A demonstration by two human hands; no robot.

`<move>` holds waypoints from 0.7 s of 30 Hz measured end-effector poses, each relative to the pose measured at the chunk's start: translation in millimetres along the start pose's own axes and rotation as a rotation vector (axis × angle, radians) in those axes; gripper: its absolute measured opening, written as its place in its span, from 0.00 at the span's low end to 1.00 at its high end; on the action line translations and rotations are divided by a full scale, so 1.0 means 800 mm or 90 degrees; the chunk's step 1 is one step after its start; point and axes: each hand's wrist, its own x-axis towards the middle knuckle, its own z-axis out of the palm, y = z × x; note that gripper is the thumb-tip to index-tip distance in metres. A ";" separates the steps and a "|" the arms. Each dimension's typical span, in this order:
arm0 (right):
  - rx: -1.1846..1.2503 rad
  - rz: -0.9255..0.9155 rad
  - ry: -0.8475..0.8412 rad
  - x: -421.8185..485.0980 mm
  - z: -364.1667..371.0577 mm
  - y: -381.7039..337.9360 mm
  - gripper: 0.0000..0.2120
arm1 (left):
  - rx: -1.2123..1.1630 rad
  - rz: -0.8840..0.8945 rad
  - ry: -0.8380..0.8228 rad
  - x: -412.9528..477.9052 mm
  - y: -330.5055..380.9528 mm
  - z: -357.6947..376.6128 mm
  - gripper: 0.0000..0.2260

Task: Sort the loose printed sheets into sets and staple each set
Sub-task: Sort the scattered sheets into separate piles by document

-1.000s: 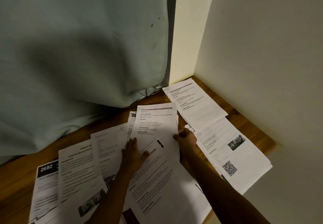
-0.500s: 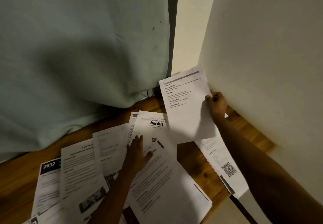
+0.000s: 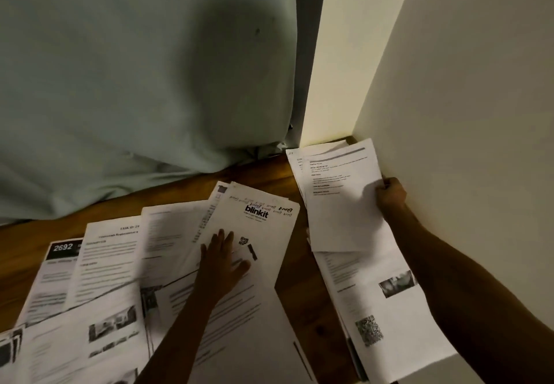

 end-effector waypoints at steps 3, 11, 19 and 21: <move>-0.041 0.001 -0.035 0.008 0.011 0.006 0.17 | -0.013 -0.025 0.013 -0.001 0.001 0.004 0.40; -0.009 -0.209 -0.093 -0.111 0.051 -0.033 0.07 | -0.030 -0.097 0.040 0.009 -0.010 -0.011 0.40; 0.043 -0.012 -0.399 -0.242 0.127 -0.032 0.27 | -0.079 -0.122 -0.021 0.014 -0.019 -0.022 0.41; 0.111 0.052 -0.362 -0.246 0.141 -0.033 0.29 | -0.084 -0.122 -0.022 0.014 -0.021 -0.019 0.42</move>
